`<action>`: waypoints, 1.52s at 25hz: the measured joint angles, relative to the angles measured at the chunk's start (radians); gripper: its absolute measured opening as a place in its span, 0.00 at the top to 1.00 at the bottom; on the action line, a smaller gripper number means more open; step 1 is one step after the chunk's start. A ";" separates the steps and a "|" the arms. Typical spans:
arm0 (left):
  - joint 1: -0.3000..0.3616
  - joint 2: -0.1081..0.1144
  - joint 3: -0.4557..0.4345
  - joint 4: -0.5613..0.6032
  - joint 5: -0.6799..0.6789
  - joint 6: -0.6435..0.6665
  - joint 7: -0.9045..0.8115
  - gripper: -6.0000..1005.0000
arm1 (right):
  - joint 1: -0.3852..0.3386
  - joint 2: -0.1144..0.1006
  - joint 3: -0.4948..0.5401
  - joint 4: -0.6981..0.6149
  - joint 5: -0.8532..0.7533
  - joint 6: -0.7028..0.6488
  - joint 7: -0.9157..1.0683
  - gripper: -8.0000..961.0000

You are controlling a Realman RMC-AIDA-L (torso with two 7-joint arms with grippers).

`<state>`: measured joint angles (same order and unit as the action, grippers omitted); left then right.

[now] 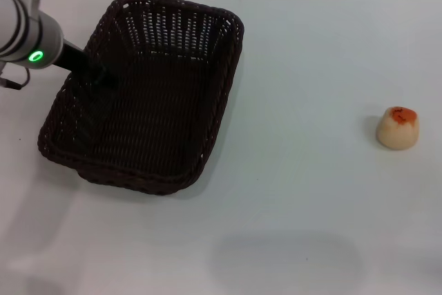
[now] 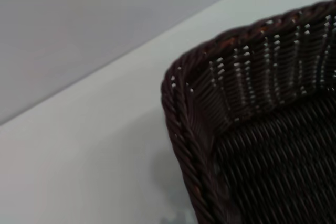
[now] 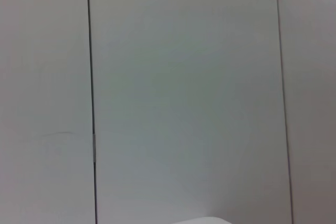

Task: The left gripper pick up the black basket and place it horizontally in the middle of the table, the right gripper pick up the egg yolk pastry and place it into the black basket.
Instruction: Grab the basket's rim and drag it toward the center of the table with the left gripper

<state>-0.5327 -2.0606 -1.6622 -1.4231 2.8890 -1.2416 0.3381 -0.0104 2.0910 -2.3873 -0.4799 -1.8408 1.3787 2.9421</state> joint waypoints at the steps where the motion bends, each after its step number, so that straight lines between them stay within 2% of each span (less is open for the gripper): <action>1: -0.006 0.000 0.000 0.011 0.000 -0.002 0.000 0.20 | 0.000 0.000 -0.001 0.000 0.000 0.000 0.000 0.34; 16: -0.098 0.003 0.002 0.075 0.003 -0.097 0.003 0.20 | 0.004 -0.001 -0.005 0.004 0.000 -0.004 0.000 0.34; 22: -0.136 0.008 -0.019 0.095 0.003 -0.118 0.013 0.34 | 0.004 -0.002 -0.006 0.006 0.000 -0.010 0.000 0.34; 27: -0.142 0.013 -0.018 0.116 0.002 -0.115 0.022 0.52 | 0.004 -0.002 -0.006 0.006 0.000 -0.014 0.000 0.34; 38: -0.143 0.014 0.005 0.119 0.003 -0.111 0.091 0.68 | 0.006 -0.002 -0.006 0.004 -0.002 -0.014 0.000 0.34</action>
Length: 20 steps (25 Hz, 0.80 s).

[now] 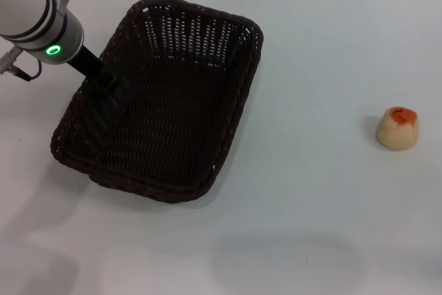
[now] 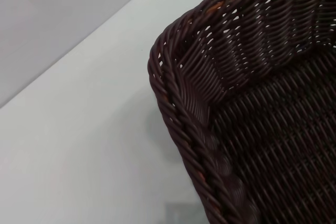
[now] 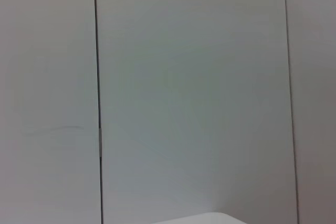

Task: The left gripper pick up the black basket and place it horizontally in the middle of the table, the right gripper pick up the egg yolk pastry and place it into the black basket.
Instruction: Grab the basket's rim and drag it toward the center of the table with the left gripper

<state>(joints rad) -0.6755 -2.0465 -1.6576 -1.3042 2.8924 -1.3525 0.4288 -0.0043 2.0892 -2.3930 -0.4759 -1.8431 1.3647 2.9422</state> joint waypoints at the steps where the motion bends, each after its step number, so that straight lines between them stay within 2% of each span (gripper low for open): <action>1: -0.001 0.000 0.000 0.001 0.000 0.002 0.011 0.68 | 0.000 0.000 0.000 0.000 0.000 0.000 0.000 0.34; 5: -0.001 -0.003 0.001 -0.007 -0.001 0.005 0.055 0.69 | 0.000 0.000 0.000 -0.001 -0.002 0.000 0.000 0.34; 11: -0.023 -0.014 0.002 -0.016 -0.004 0.007 0.213 0.69 | 0.000 0.000 0.000 -0.001 -0.003 0.002 0.000 0.34; 20: -0.134 -0.020 0.001 -0.037 -0.047 0.005 0.313 0.70 | -0.002 -0.001 0.000 -0.008 -0.005 0.008 0.000 0.34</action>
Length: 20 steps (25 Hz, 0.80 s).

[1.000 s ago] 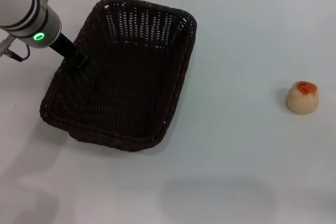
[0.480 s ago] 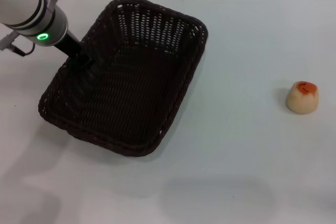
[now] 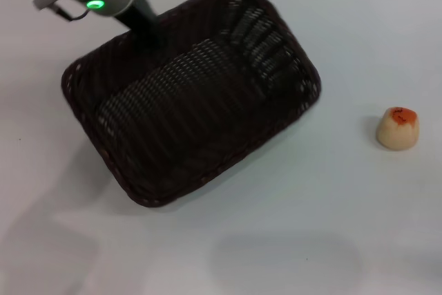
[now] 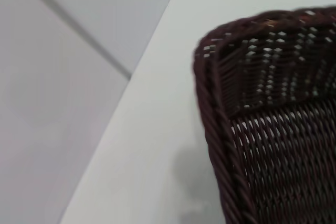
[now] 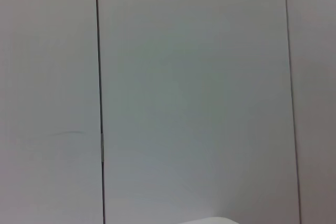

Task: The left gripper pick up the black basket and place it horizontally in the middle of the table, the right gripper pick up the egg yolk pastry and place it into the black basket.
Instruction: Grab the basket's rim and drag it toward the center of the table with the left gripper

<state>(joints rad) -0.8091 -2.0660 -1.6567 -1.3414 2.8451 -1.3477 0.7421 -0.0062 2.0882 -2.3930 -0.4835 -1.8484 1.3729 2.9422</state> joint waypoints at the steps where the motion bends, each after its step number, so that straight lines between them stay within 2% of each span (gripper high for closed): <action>1: -0.011 0.000 -0.001 0.000 -0.017 0.006 0.017 0.70 | -0.001 0.000 0.000 -0.001 0.000 0.001 0.000 0.34; 4: -0.031 0.000 -0.006 0.005 -0.064 0.024 0.055 0.70 | -0.005 0.001 0.000 -0.003 0.000 0.003 0.000 0.34; 10: -0.046 -0.002 0.000 0.038 -0.087 0.048 0.088 0.78 | -0.006 0.001 0.000 -0.005 0.000 0.012 0.000 0.34; 13: -0.056 -0.003 0.005 0.064 -0.117 0.063 0.116 0.79 | -0.006 0.001 0.000 -0.006 -0.001 0.015 0.000 0.34; 20: -0.087 -0.003 0.056 0.096 -0.187 0.109 0.127 0.80 | -0.004 0.001 -0.012 -0.009 -0.003 0.016 0.000 0.34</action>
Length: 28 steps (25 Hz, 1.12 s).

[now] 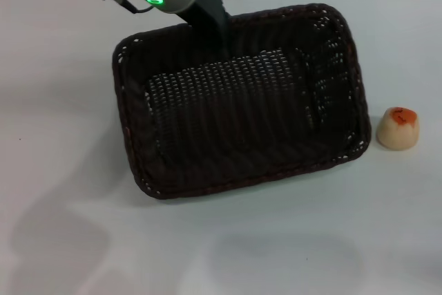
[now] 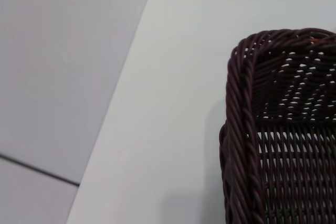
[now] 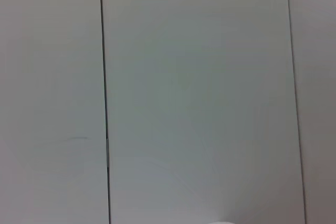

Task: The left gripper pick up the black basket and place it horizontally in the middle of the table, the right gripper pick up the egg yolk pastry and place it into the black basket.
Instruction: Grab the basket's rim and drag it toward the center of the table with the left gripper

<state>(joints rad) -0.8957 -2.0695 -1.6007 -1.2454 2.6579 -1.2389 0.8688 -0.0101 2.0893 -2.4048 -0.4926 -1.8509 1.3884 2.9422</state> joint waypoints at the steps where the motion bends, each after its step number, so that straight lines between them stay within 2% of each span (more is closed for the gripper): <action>1: -0.007 0.000 0.006 0.010 -0.004 0.004 0.000 0.80 | 0.000 0.000 0.000 -0.001 0.000 0.000 0.000 0.34; 9: -0.060 -0.002 0.036 0.120 -0.079 0.065 0.076 0.80 | -0.002 0.000 -0.008 -0.003 -0.001 0.008 0.000 0.34; 19: -0.069 -0.001 0.038 0.139 -0.122 0.103 0.165 0.80 | 0.001 0.000 -0.014 -0.005 -0.001 0.014 0.000 0.34; 28: -0.085 0.000 0.047 0.194 -0.116 0.190 0.201 0.80 | 0.006 0.000 -0.016 -0.006 -0.001 0.010 0.000 0.34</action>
<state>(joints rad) -0.9810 -2.0696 -1.5541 -1.0513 2.5420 -1.0491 1.0693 -0.0042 2.0893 -2.4204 -0.4986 -1.8516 1.3988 2.9422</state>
